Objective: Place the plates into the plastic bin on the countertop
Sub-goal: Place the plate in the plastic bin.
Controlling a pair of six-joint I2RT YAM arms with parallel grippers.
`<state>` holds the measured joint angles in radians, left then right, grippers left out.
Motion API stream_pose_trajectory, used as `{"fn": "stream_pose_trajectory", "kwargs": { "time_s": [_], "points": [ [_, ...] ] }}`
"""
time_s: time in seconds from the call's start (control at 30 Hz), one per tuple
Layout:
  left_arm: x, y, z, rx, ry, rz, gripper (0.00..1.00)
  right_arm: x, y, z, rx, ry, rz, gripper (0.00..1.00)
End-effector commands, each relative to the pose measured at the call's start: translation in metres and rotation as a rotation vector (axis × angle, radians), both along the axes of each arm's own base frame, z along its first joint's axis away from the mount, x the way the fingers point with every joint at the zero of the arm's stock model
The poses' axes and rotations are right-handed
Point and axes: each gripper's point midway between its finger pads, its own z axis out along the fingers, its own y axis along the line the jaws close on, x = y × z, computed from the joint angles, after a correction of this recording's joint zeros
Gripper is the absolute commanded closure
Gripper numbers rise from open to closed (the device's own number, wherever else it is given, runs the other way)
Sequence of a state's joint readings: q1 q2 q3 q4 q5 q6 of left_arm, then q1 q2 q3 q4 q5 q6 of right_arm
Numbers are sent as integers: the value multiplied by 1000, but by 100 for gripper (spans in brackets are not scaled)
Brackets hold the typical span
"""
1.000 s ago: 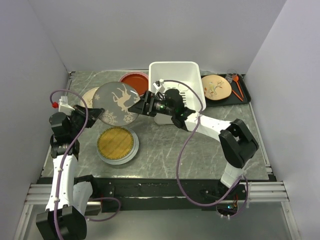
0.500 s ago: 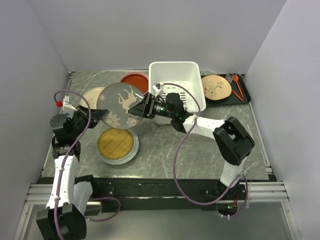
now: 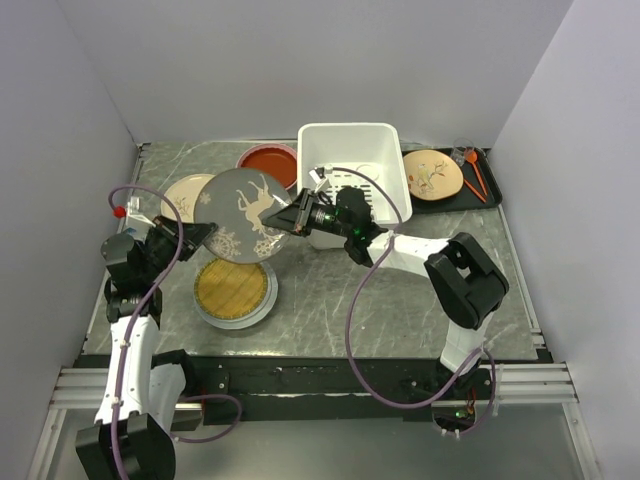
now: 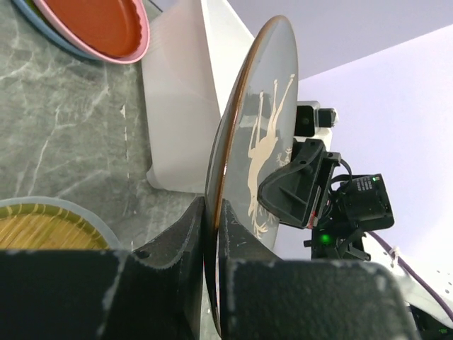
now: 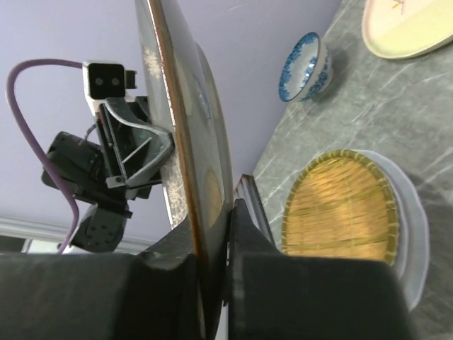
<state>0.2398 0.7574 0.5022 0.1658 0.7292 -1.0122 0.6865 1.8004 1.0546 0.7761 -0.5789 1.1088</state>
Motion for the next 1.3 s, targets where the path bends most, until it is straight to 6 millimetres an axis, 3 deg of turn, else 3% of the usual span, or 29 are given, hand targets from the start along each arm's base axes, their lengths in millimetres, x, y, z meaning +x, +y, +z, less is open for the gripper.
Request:
{"fn": "stream_pose_trajectory", "kwargs": {
  "time_s": [0.0,0.13,0.2,0.23,0.27,0.37,0.47,0.57,0.6,0.9,1.13,1.27],
  "points": [
    [-2,1,30,68,-111,4,99,-1,6,48,114,-137,28,100],
    [-1,7,27,108,-99,47,96,-1,6,49,118,-138,31,100],
    [0,12,28,137,-108,78,84,-2,5,49,114,-144,29,100],
    [0,14,29,150,-113,86,75,-3,3,49,106,-142,26,100],
    [1,16,28,158,-116,96,59,-2,1,49,101,-146,16,100],
    [1,19,28,175,-121,117,35,-5,-6,48,73,-154,-5,100],
    [3,24,29,185,-135,155,14,-6,-19,45,54,-154,-37,100],
    [4,23,29,177,-151,149,2,-14,-33,41,45,-150,-65,100],
    [5,23,27,174,-150,148,1,-14,-40,34,29,-143,-81,100],
    [20,30,-1,125,-58,179,1,-34,-79,47,-27,-194,-192,100],
    [22,46,-15,164,27,266,1,-34,-85,56,-54,-209,-221,100],
    [24,49,-30,162,88,277,1,-19,-85,76,-67,-252,-244,100]
  ]
}}
